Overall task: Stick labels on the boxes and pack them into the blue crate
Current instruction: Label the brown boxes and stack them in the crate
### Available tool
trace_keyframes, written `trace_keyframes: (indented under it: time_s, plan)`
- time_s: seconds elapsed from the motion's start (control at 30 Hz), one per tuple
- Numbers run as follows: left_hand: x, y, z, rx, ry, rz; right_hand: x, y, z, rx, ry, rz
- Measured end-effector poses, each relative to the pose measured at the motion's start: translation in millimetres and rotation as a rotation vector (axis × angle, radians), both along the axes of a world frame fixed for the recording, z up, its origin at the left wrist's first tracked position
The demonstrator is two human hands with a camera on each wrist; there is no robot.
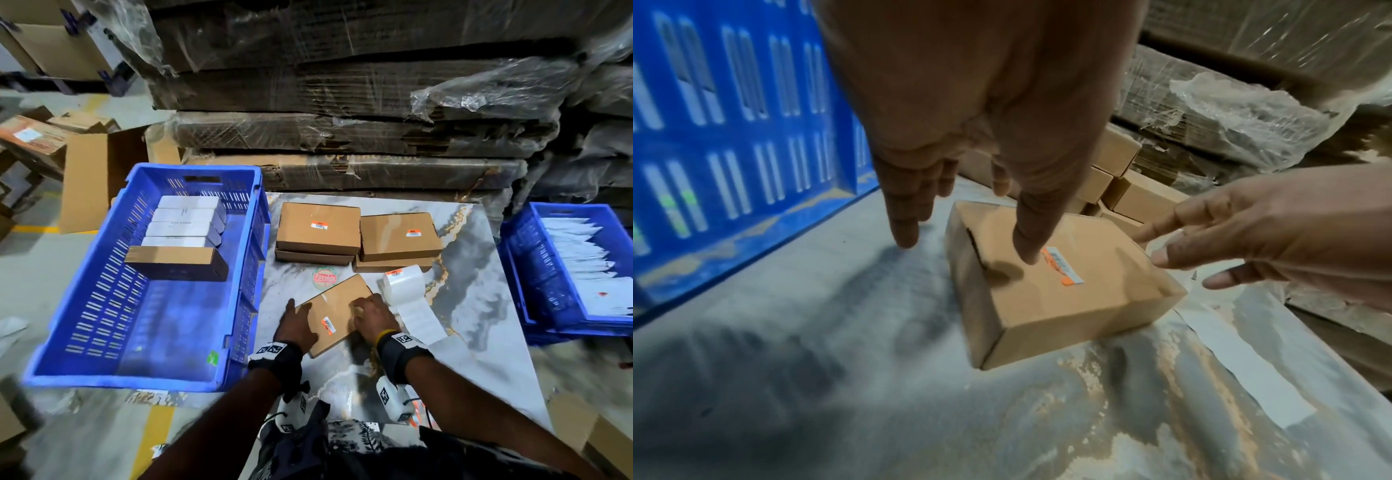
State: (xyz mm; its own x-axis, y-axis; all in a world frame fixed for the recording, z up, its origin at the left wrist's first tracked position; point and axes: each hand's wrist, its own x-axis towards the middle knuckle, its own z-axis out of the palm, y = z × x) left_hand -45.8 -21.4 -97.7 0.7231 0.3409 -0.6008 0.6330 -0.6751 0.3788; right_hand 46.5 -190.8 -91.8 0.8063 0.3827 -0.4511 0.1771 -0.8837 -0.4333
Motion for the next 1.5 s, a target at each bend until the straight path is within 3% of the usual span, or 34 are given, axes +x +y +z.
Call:
trace_keyframes:
  time_s: [0.1, 0.23, 0.57, 0.9, 1.5]
  plan:
    - [2.9, 1.6, 0.2, -0.005, 0.027, -0.089, -1.7, 4.1, -1.0, 0.097, 0.195, 0.003]
    - [3.8, 0.0, 3.4, 0.034, 0.014, -0.087, -5.8, 6.0, -5.9, 0.101, 0.257, -0.015]
    - [2.3, -5.7, 5.6, 0.005, 0.051, -0.104, -15.5, -10.8, -16.5, 0.097, 0.154, -0.083]
    - [-0.9, -16.6, 6.9, 0.031, 0.113, -0.337, -21.6, -12.2, -17.6, -0.063, 0.035, 0.237]
    - [-0.4, -16.2, 7.0, 0.079, 0.111, -0.381, -23.3, -7.7, -16.0, -0.095, 0.009, 0.273]
